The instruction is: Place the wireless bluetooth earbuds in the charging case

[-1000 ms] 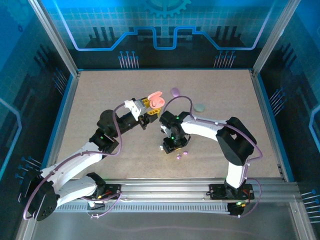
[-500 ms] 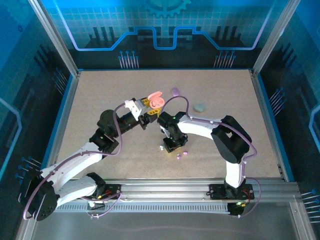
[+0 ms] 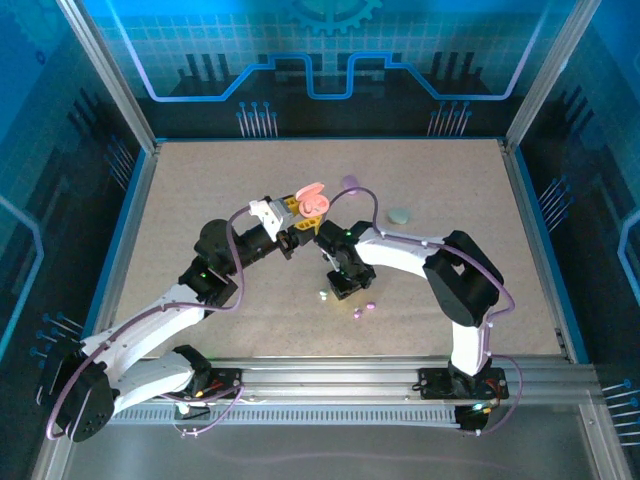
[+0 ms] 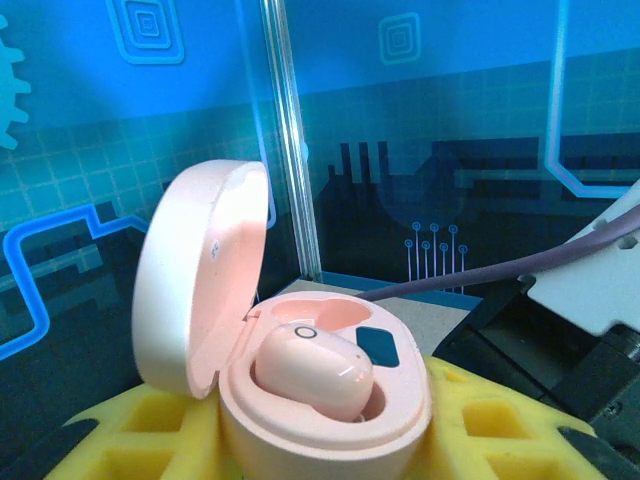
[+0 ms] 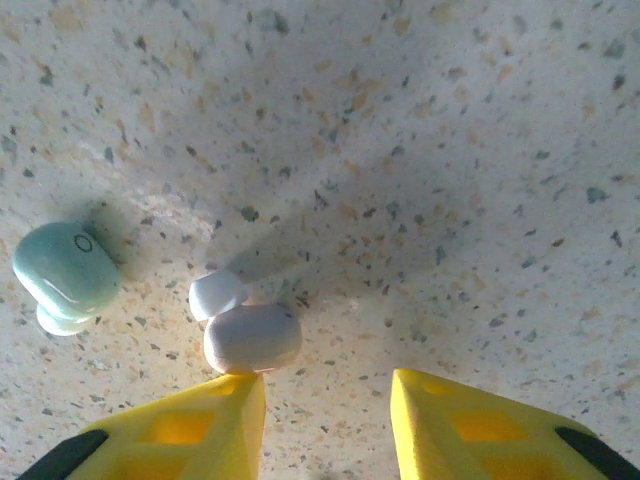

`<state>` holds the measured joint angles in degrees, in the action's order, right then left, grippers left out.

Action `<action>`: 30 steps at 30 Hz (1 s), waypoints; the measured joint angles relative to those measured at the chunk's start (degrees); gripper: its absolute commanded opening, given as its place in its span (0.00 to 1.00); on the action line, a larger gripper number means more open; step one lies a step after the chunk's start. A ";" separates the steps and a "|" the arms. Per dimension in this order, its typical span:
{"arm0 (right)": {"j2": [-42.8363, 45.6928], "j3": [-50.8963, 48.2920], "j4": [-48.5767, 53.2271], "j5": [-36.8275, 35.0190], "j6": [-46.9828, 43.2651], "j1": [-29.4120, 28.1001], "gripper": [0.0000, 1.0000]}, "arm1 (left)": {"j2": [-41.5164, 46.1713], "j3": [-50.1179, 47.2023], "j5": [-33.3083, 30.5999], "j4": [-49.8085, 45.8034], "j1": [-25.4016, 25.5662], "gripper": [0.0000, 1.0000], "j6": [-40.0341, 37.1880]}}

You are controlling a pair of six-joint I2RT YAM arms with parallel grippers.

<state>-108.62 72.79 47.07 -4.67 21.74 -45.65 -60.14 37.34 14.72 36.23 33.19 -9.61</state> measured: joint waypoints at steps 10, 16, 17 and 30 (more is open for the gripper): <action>0.00 0.07 -4.33 1.60 0.94 2.99 0.39 | 0.00 0.00 0.00 0.00 0.00 0.28 0.02; 0.00 0.09 -6.86 4.13 2.36 3.69 0.39 | 0.00 0.00 0.00 0.00 -0.02 0.29 0.00; 0.00 0.09 -7.10 4.57 2.71 3.76 0.39 | 0.00 0.00 0.00 0.00 0.00 0.28 0.02; 2.86 -3.78 -14.84 15.26 7.04 7.67 0.41 | 0.00 0.00 -0.39 0.02 -0.02 0.28 0.02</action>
<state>-105.75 69.01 32.23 10.59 28.77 -37.98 -60.14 37.34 14.33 36.25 33.17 -9.58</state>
